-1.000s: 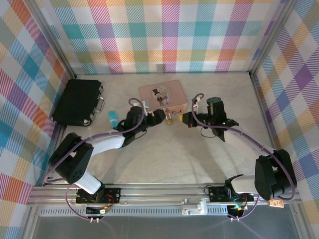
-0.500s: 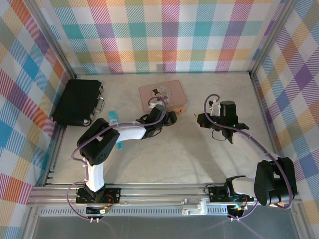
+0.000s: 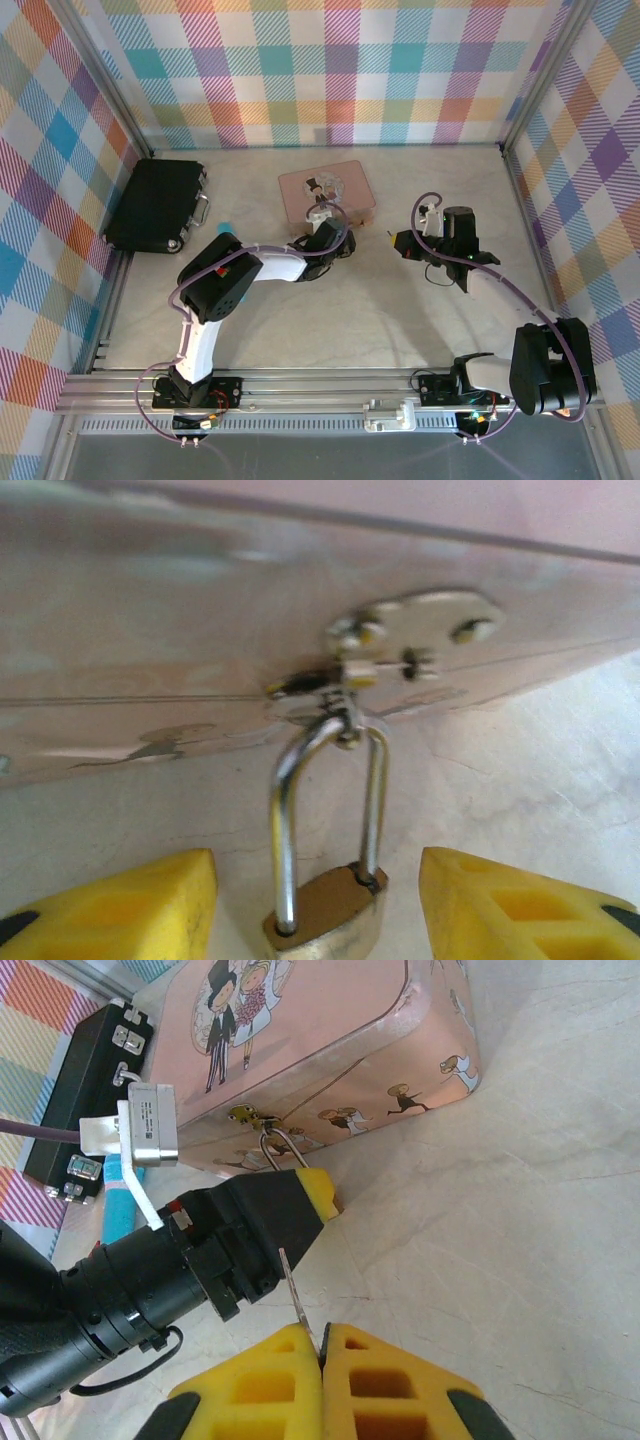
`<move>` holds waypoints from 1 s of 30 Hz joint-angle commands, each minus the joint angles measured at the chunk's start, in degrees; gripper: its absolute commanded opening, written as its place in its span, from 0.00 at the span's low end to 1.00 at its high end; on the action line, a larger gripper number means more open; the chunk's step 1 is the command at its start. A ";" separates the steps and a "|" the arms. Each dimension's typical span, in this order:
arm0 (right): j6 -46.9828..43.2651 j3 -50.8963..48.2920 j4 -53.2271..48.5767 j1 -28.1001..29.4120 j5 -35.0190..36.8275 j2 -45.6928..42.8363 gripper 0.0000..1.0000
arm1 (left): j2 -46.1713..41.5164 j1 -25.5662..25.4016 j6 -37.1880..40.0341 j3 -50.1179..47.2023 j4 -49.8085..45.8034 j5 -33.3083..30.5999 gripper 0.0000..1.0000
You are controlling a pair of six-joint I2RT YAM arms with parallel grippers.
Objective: Unlock a padlock with a key
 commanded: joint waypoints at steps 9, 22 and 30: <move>1.14 -0.27 1.97 -0.55 -1.84 1.51 0.00 | 5.85 -0.33 2.04 3.44 1.81 -1.57 0.37; 1.51 0.33 2.89 -0.73 -2.30 3.73 0.00 | 1.78 0.57 -0.19 0.00 5.68 3.68 0.06; 3.67 -0.23 5.49 -0.73 -6.98 6.65 0.00 | -2.60 4.44 -10.37 -6.47 18.69 14.27 0.00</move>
